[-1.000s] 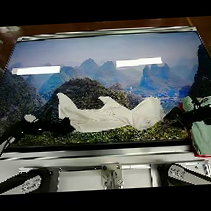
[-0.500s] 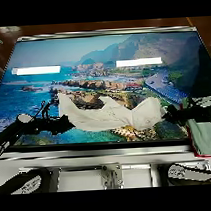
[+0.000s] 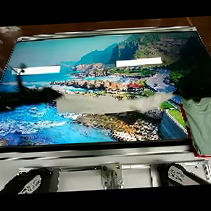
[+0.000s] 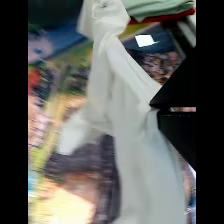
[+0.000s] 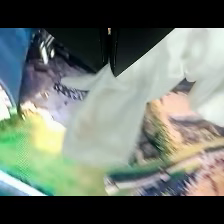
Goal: Fold the shirts.
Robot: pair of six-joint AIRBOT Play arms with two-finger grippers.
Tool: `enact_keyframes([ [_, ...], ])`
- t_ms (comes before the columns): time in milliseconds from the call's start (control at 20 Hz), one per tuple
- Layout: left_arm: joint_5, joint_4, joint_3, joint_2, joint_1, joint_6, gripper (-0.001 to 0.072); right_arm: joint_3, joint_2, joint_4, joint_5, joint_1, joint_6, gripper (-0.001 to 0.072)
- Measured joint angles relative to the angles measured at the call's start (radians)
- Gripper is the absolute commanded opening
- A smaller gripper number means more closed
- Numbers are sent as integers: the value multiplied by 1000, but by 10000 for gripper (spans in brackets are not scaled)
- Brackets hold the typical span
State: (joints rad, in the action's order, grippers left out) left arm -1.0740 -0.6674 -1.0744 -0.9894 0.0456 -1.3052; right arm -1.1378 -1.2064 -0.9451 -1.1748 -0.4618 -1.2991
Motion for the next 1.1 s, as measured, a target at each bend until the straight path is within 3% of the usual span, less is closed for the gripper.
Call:
enact_keyframes([
  [150,-29,-130,-360,42,119,-59,39,-225,119,-68,-13,2,-98,53],
  [300,-98,-230,-575,59,246,-137,39,-377,169,-81,-69,3,-164,53],
  [600,-53,-152,-758,149,327,-128,39,-687,234,52,-48,2,-163,52],
  [850,-42,-235,-892,246,340,-134,39,-935,326,-59,38,2,-188,53],
  [1100,-278,-404,-877,292,343,-177,39,-970,378,-200,48,2,-220,53],
])
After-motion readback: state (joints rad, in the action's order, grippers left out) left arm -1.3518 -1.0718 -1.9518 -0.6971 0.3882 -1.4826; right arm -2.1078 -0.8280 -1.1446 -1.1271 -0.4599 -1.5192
